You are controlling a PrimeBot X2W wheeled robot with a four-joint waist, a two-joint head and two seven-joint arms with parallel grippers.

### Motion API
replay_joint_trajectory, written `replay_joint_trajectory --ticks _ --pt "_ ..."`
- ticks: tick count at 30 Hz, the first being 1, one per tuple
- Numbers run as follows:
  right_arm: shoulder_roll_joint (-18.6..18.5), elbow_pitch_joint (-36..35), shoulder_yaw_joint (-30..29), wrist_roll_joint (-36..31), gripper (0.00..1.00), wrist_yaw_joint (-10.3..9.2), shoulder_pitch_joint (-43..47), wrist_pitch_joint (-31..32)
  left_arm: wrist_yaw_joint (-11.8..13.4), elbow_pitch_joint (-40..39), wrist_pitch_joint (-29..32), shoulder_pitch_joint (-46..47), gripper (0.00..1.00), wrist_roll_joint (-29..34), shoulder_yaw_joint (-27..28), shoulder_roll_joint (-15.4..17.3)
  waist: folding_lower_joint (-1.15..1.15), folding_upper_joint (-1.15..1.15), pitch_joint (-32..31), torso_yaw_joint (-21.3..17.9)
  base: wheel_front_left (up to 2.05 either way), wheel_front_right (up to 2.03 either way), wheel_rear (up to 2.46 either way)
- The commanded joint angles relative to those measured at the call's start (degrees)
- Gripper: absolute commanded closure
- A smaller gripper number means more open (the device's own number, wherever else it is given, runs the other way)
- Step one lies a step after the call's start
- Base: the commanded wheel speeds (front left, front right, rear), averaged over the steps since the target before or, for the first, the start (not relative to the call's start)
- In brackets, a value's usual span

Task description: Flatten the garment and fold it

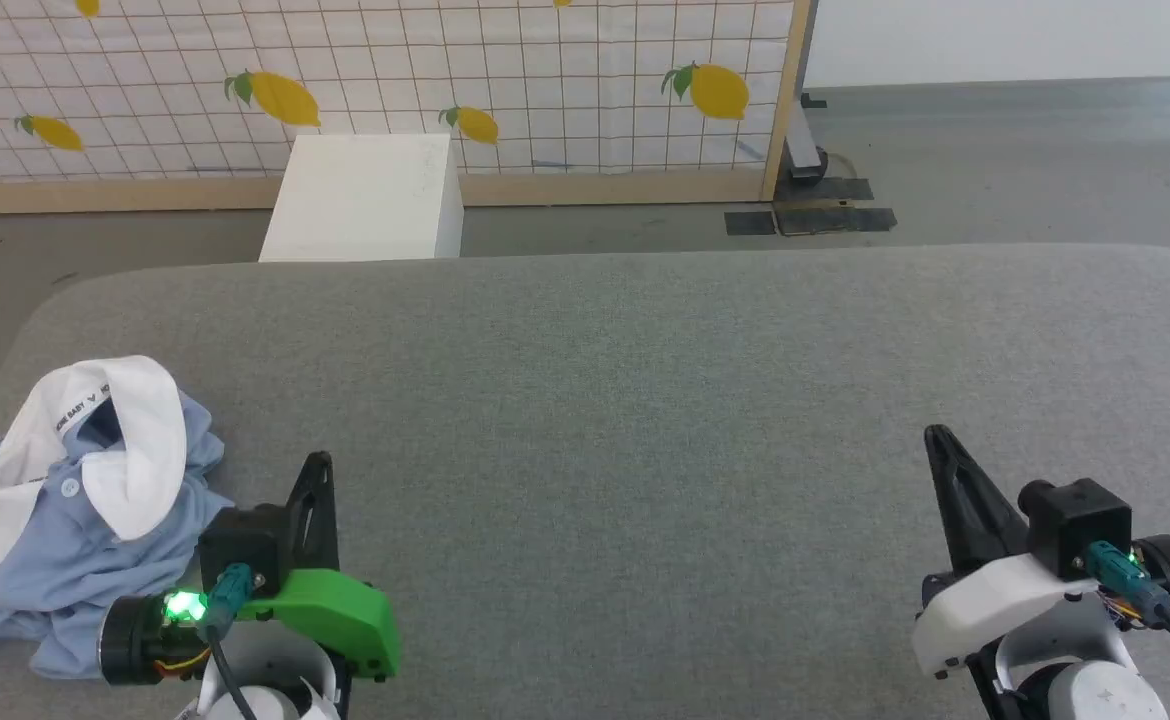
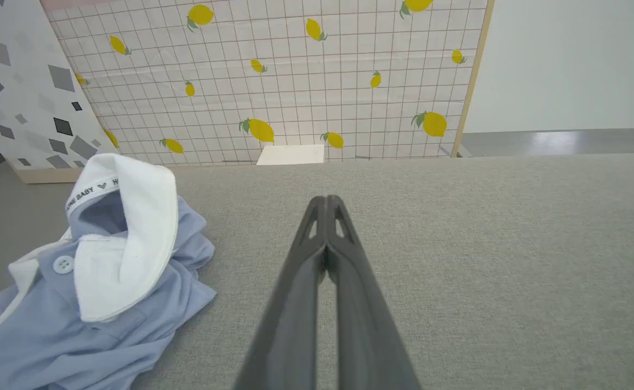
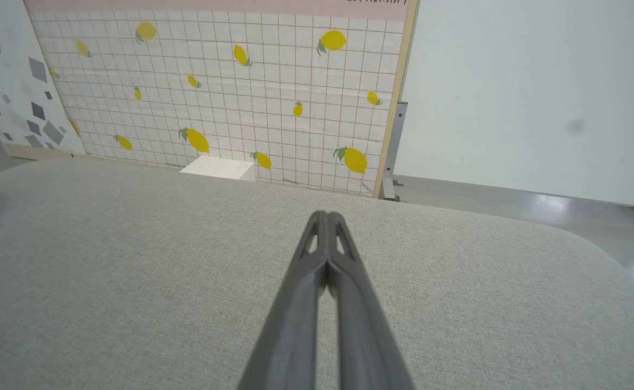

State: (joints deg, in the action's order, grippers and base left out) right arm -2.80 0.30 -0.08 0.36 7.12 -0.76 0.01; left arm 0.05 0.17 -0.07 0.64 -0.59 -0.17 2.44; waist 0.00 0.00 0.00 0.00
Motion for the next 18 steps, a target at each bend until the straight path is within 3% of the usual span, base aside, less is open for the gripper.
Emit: replay_joint_trajectory --ticks 1,2,3,18 --pt "-0.08 -0.3 0.08 -0.36 1.0 0.36 0.76 -0.01 -0.05 -0.17 0.07 -0.64 1.0 0.59 0.17 0.43 0.0 0.0 0.0 0.0 0.0 0.0 0.0" --pt "-0.08 -0.3 0.08 -0.36 1.0 0.36 0.76 -0.01 -0.05 -0.17 0.07 -0.64 1.0 0.59 0.17 0.43 0.0 0.0 0.0 0.0 0.0 0.0 0.0" --pt "0.0 0.0 0.02 0.0 0.0 0.0 0.0 0.0 0.0 0.0 0.0 0.0 0.0 0.0 0.0 0.0 0.0 0.0 0.0 0.0 0.0 0.0 0.0" --pt "0.0 0.34 -0.36 0.4 0.0 -0.03 -0.09 -1.0 1.27 1.11 -1.33 0.53 0.0 -1.09 -0.99 -0.03 0.0 0.0 -0.02 0.87 0.0 0.0 0.0"
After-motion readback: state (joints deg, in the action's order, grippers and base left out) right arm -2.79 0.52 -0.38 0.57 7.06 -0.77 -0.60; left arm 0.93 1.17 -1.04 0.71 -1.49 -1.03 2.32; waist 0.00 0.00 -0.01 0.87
